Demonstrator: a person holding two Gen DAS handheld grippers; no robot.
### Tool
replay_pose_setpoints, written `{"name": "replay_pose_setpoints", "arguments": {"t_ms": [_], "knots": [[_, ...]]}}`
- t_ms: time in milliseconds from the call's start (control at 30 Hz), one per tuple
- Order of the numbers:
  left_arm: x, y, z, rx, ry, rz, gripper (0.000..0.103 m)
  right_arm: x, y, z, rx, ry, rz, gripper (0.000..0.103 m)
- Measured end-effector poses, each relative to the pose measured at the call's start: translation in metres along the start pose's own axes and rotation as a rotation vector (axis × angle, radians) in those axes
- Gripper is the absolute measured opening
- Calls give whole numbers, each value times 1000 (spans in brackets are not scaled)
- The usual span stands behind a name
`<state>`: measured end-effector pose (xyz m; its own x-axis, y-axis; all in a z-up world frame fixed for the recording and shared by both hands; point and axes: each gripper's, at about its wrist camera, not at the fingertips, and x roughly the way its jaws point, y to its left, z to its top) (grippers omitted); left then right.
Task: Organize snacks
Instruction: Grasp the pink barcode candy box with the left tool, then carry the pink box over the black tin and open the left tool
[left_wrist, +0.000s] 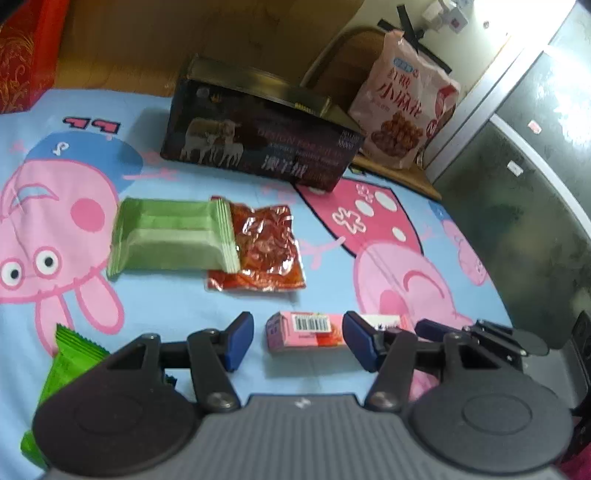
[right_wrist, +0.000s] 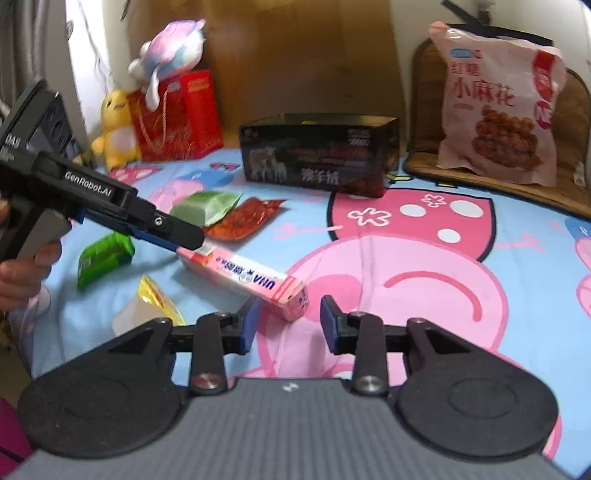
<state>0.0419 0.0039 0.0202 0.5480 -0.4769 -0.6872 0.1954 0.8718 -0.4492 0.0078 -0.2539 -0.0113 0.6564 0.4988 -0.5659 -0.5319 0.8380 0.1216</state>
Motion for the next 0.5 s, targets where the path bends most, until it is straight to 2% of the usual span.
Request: {"name": "replay_pose_setpoints", "arguments": {"t_ms": [100, 200, 367, 500], "knots": [[8, -4, 1, 8, 24, -26, 48, 14, 1, 7, -25, 25, 14, 34], [6, -13, 12, 43, 16, 9, 49, 13, 2, 32, -55, 3, 2, 34], [-27, -18, 59, 60, -109, -23, 49, 1, -5, 88, -78, -146, 6, 34], [-34, -14, 100, 53, -193, 4, 49, 24, -8, 128, -83, -219, -5, 34]]}}
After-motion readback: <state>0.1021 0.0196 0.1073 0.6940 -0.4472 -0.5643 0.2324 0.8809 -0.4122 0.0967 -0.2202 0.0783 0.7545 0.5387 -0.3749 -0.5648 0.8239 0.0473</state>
